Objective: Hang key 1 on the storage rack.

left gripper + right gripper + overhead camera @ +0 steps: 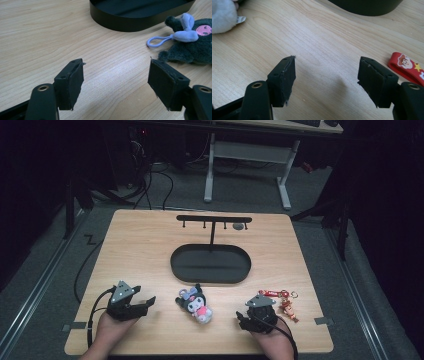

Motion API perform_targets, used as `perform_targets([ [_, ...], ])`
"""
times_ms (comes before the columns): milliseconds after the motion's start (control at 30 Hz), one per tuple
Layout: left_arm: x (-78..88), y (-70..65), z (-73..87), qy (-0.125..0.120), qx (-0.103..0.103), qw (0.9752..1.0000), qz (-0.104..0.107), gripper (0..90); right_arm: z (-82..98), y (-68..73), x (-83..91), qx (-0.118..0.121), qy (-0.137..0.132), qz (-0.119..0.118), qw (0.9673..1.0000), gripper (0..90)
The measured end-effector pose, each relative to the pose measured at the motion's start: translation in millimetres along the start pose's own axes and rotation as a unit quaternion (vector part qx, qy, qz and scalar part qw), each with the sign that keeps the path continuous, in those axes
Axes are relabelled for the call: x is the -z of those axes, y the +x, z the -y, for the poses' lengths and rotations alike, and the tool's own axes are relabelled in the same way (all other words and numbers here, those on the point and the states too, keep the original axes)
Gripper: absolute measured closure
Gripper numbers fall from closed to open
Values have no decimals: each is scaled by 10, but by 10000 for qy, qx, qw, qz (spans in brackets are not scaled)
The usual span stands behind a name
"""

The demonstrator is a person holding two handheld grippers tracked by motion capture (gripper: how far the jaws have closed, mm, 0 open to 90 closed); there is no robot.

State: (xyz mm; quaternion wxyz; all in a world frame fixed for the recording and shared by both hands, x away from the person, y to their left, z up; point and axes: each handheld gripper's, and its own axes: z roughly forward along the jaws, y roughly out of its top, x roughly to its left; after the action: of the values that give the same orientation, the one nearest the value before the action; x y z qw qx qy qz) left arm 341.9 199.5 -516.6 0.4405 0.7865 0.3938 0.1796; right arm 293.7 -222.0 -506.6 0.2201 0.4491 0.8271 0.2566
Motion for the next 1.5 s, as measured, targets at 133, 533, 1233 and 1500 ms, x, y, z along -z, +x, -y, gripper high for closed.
perform_targets([
  [133, 12, 3, -3, -37, 16, 10000, 28, 293, -66, -5, 1, 54, 320, -64, 9995, 303],
  [533, 10, -2, -3, -8, -35, 10000, 28, 293, -157, 13, 22, 242, 905, -306, 9951, 296],
  [1233, 2, -6, 5, -10, -78, 10000, 48, 291, -192, -151, 185, 152, 1643, -762, 9833, 257],
  [1500, -2, -10, 11, 30, -109, 9999, 60, 290, -106, -340, 325, 74, 1793, -732, 9810, 288],
])
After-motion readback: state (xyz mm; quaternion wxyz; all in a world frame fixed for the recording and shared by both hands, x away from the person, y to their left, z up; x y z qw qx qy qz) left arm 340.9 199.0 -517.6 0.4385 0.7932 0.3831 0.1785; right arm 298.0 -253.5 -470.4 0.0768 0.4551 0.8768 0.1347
